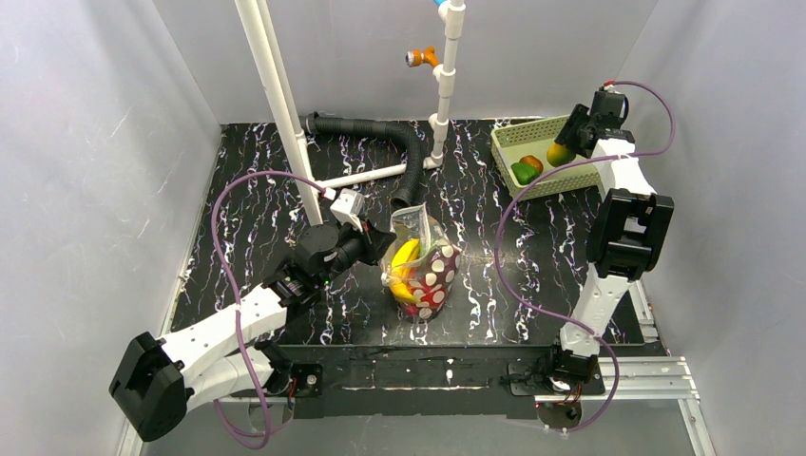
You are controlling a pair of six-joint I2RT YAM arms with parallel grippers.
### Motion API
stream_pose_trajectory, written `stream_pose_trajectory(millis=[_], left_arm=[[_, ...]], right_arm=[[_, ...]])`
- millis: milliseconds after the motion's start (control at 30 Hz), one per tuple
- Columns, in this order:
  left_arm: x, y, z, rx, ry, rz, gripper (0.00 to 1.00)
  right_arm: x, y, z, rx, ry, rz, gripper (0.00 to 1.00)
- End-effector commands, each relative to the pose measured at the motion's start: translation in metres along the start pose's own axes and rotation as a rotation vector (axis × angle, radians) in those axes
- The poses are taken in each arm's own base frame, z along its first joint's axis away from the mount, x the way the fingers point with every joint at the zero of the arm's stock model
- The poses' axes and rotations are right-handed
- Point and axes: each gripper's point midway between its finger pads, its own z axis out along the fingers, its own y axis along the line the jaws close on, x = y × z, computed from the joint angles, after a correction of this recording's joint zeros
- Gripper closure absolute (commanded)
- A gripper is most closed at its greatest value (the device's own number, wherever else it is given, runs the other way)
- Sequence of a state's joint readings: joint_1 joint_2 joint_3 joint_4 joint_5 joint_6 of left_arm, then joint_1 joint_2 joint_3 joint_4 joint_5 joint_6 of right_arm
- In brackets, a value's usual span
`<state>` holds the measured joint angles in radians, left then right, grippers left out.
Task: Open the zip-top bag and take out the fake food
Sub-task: Place the fake fruit in the bin.
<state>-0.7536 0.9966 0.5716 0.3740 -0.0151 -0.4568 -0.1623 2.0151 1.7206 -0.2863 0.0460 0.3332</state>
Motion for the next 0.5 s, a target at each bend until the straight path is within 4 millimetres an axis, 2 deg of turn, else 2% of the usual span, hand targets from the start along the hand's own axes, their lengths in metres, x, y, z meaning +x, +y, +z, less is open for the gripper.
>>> stream_pose_trajectory(millis=[0, 167, 467], left_arm=[[-0.0225, -0.0101, -0.0035, 0.03, -0.055, 0.004, 1.0], [-0.0231, -0.0107, -0.0037, 0.032, -0.056, 0.004, 1.0], [-0.0237, -0.0106, -0.0057, 0.032, -0.06, 0.003, 1.0]], right_arm=[[-0.0144, 0.0022, 0.0011, -0.003, -0.045, -0.013, 0.41], [-0.0118, 0.001, 0.0013, 0.0, -0.04, -0.013, 0.35], [-0.0089, 0.003, -0.003, -0.013, -0.034, -0.006, 0.33]])
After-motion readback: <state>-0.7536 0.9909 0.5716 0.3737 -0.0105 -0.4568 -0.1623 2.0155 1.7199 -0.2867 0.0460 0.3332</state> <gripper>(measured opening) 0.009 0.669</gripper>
